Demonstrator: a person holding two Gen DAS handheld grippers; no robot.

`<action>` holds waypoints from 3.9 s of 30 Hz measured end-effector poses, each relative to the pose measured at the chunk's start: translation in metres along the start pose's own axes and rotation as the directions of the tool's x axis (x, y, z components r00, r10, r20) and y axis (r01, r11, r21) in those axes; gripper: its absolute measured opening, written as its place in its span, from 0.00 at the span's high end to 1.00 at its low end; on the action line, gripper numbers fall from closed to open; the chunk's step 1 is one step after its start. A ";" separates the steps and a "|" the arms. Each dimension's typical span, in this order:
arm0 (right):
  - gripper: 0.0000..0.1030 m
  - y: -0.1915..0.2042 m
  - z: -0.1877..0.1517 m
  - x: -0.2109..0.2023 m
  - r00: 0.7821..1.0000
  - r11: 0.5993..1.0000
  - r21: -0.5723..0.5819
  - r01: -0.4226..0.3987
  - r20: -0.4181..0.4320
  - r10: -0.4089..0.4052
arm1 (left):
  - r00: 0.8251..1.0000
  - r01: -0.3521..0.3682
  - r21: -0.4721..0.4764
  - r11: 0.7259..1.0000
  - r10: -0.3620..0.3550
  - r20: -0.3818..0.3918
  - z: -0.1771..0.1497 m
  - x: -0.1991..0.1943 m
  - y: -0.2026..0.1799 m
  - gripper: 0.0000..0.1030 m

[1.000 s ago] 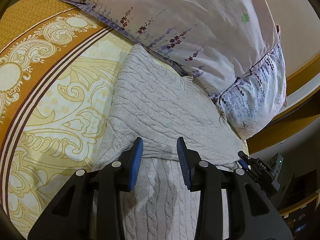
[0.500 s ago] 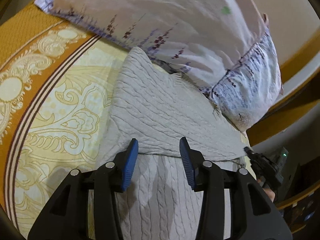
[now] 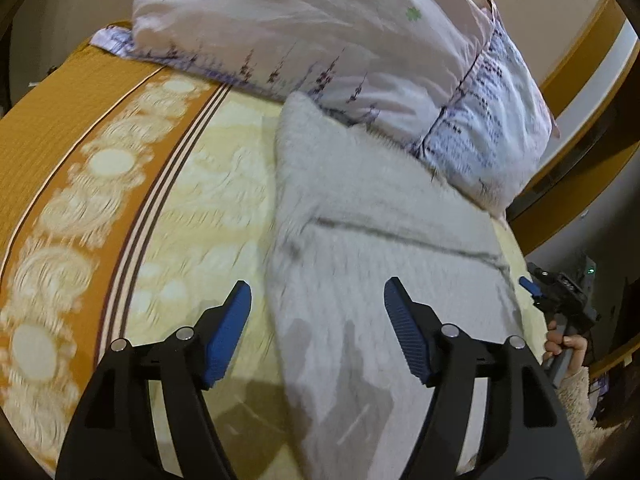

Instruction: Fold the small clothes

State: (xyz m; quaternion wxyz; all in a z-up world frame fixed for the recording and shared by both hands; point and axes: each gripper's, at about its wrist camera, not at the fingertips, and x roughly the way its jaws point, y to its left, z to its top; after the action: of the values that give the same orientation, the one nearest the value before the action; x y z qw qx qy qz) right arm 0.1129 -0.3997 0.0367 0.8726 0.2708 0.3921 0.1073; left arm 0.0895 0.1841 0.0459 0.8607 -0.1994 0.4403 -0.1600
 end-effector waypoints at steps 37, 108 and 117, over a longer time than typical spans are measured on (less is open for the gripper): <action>0.93 -0.003 -0.127 -0.068 0.927 0.946 -0.079 -0.313 -0.240 0.286 | 0.968 0.225 -0.097 0.969 -0.234 -0.088 -0.127 -0.036 -0.021 0.93; 0.60 -0.003 0.053 0.055 0.992 0.976 -0.176 0.125 0.025 -0.122 | 0.991 -0.061 -0.013 0.998 0.062 0.122 0.104 0.081 -0.003 0.45; 0.85 0.007 0.032 0.058 0.979 0.940 -0.278 0.200 0.035 -0.199 | 0.987 -0.146 0.044 0.988 0.143 0.076 0.074 0.089 -0.001 0.69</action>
State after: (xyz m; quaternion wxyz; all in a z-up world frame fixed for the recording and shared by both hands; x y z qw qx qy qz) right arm 0.1754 -0.3828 0.0216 0.9096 0.1040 0.3957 0.0719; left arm 0.2002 0.1579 0.0241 0.8901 -0.1511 0.4180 -0.1008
